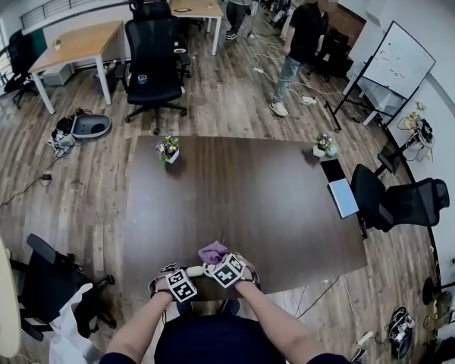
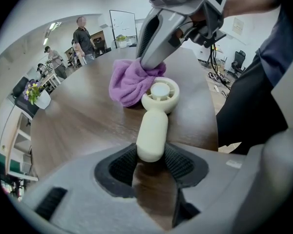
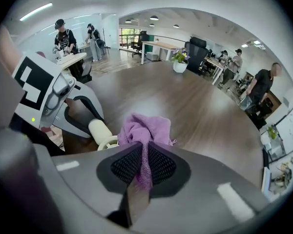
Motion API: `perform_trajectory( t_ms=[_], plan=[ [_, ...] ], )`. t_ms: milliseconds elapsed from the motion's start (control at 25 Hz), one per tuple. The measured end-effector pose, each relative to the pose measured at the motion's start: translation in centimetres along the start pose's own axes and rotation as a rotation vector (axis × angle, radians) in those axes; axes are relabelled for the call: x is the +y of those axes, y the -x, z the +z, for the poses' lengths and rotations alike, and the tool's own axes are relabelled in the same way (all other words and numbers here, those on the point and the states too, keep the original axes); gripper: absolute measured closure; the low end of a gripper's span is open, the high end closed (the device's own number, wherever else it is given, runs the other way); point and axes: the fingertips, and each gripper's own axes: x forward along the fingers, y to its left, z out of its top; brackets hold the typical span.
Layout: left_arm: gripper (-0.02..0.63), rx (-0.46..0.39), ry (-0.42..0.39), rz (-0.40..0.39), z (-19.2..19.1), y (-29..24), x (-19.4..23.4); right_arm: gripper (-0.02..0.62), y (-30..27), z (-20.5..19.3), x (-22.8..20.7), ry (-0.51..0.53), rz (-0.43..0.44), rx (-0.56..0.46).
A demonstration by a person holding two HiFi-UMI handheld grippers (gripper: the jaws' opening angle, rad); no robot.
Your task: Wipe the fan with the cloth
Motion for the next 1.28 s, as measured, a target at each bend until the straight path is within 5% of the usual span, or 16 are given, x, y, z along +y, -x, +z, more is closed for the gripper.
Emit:
perform_trajectory(
  t_ms=[840, 1280],
  plan=[
    [0.428, 0.020, -0.020, -0.005, 0.1, 0.1, -0.1, 0.549, -0.2, 3.7, 6.2, 0.224, 0.132, -0.044],
    [0.428, 0.036, -0.037, -0.013, 0.1, 0.0, 0.0, 0.549, -0.6, 3.2, 6.2, 0.227, 0.153, -0.040]
  ],
)
